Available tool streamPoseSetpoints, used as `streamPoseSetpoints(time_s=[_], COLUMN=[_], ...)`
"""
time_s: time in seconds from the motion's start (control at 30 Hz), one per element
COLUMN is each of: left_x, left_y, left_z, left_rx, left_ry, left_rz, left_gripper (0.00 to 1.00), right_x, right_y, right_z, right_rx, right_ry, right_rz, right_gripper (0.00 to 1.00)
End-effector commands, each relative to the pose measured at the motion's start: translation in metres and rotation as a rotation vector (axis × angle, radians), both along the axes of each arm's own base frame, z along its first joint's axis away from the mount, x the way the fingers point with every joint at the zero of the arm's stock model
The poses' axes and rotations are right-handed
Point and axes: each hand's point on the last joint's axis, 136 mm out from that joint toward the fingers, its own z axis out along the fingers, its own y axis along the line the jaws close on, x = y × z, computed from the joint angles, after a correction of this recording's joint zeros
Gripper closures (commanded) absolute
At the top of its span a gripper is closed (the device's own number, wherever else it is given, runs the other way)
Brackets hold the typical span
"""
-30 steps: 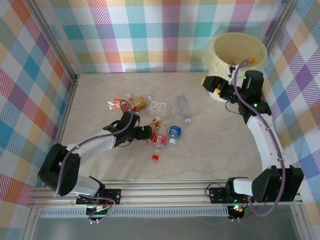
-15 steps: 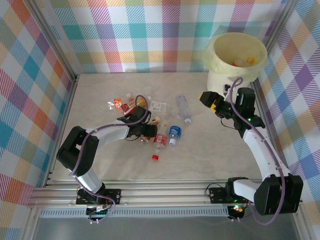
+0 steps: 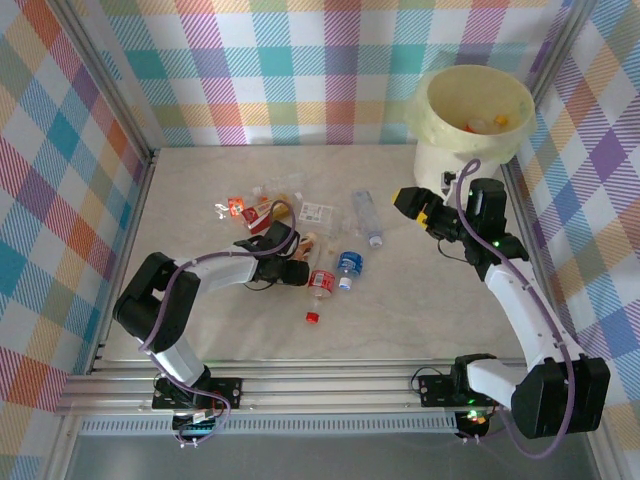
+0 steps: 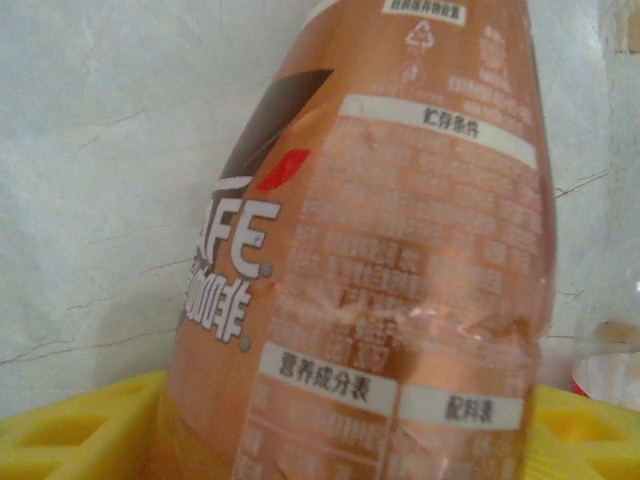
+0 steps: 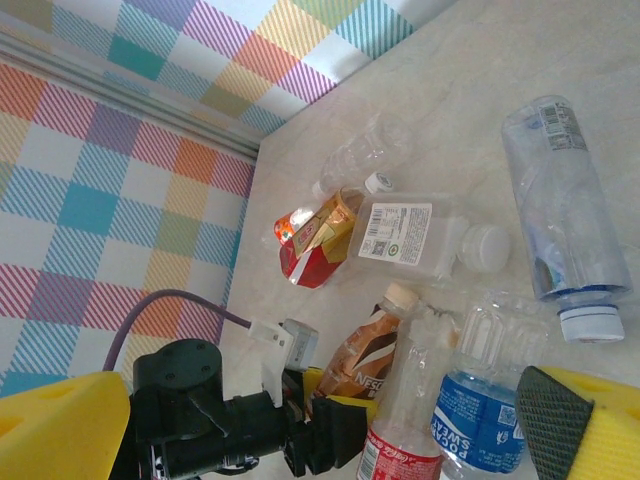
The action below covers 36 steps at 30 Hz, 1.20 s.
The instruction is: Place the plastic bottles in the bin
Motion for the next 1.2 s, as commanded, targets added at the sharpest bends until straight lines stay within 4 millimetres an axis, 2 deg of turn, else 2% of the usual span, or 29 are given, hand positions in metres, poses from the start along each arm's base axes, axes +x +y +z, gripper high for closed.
streamPoseSetpoints(time_s=[0.0, 0.2, 0.37, 0.47, 0.53, 0.63, 0.73, 0.83, 1.03, 1.17], left_x=[-0.005, 0.001, 0.000, 0.002, 0.003, 0.002, -0.001, -0.005, -0.019, -0.026], left_y=[0.003, -0.011, -0.022, -0.026, -0.032, -0.049, -0.063, -0.074, -0.090, -0.098], left_z=[0.003, 0.024, 0.053, 0.078, 0.103, 0.142, 0.171, 0.190, 0.222, 0.243], left_rx=[-0.016, -0.114, -0.256, -0.371, -0.494, -0.712, -0.905, -1.026, -1.088, -1.107], left_ry=[0.011, -0.054, -0.129, -0.188, -0.245, -0.312, -0.330, -0.329, -0.357, -0.405], left_rz=[0.009, -0.019, -0.033, -0.017, -0.012, -0.028, -0.035, -0.057, -0.162, -0.221], left_gripper=[0.36, 0.44, 0.46, 0.47, 0.48, 0.47, 0.47, 0.47, 0.47, 0.47], right_x=[0.002, 0.007, 0.005, -0.002, -0.009, -0.017, -0.024, -0.034, -0.043, -0.051], right_y=[0.004, 0.006, 0.012, 0.020, 0.027, 0.038, 0.047, 0.057, 0.070, 0.082], right_z=[0.000, 0.011, 0.024, 0.032, 0.036, 0.037, 0.039, 0.042, 0.037, 0.046], right_rx=[-0.013, -0.014, -0.009, 0.000, 0.013, 0.018, 0.026, 0.043, 0.075, 0.136], right_ry=[0.001, -0.024, -0.081, -0.129, -0.164, -0.195, -0.236, -0.276, -0.254, -0.270], right_rz=[0.019, 0.025, 0.053, 0.096, 0.133, 0.176, 0.199, 0.247, 0.307, 0.376], right_gripper=[0.00, 0.00, 0.00, 0.00, 0.00, 0.00, 0.00, 0.00, 0.00, 0.00])
